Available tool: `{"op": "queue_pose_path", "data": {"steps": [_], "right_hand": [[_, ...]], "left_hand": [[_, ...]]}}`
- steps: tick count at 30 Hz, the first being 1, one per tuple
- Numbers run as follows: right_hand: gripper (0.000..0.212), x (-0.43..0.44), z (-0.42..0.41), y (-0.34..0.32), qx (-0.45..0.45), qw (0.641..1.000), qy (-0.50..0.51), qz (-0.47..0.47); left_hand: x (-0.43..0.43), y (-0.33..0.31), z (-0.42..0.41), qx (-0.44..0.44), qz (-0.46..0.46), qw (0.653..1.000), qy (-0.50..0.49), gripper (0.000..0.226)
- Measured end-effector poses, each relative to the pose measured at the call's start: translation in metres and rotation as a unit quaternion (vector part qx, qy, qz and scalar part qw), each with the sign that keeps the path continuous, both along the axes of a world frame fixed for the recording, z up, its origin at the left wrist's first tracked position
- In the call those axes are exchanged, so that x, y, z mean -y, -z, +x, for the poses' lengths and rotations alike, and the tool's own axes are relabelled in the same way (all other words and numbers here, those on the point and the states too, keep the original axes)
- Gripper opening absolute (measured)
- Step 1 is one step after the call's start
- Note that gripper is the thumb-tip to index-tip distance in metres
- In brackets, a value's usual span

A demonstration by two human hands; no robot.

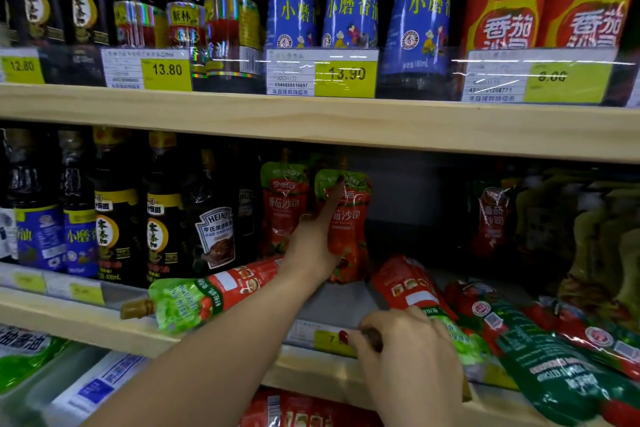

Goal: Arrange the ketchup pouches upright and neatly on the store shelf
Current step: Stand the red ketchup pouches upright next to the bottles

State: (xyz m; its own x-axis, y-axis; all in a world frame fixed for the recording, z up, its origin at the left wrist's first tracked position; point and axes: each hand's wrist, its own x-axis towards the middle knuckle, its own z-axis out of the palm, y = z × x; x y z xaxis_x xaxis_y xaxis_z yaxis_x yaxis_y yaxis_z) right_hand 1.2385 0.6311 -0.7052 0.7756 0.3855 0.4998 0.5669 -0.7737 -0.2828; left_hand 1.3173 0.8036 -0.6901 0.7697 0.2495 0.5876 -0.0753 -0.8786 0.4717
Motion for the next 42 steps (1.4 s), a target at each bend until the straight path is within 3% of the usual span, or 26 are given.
{"op": "queue_pose_path", "data": {"steps": [11, 19, 22, 27, 37, 42], "right_hand": [[0.027, 0.002, -0.002, 0.003, 0.016, 1.000, -0.006, 0.004], [0.018, -0.008, -0.010, 0.000, 0.027, 0.999, 0.019, 0.023], [0.027, -0.024, -0.016, -0.002, 0.048, 0.997, -0.020, 0.056], [0.036, -0.062, -0.030, -0.007, 0.028, 0.988, -0.123, 0.092], [0.062, -0.111, -0.038, 0.009, 0.008, 0.971, -0.222, 0.092], [0.055, -0.119, -0.038, 0.021, 0.010, 0.969, -0.231, 0.091]], "left_hand": [[-0.001, -0.001, -0.005, -0.008, -0.014, 1.000, 0.014, 0.114], [-0.018, -0.015, -0.049, 0.001, -0.012, 1.000, -0.011, 0.073], [-0.040, -0.024, -0.081, 0.007, 0.011, 0.999, -0.048, 0.040], [-0.091, -0.035, -0.138, -0.028, -0.034, 0.996, -0.080, 0.017], [-0.120, -0.011, -0.180, -0.092, -0.084, 0.990, -0.072, 0.013], [-0.110, -0.016, -0.181, -0.074, -0.186, 0.978, -0.060, 0.006]]}}
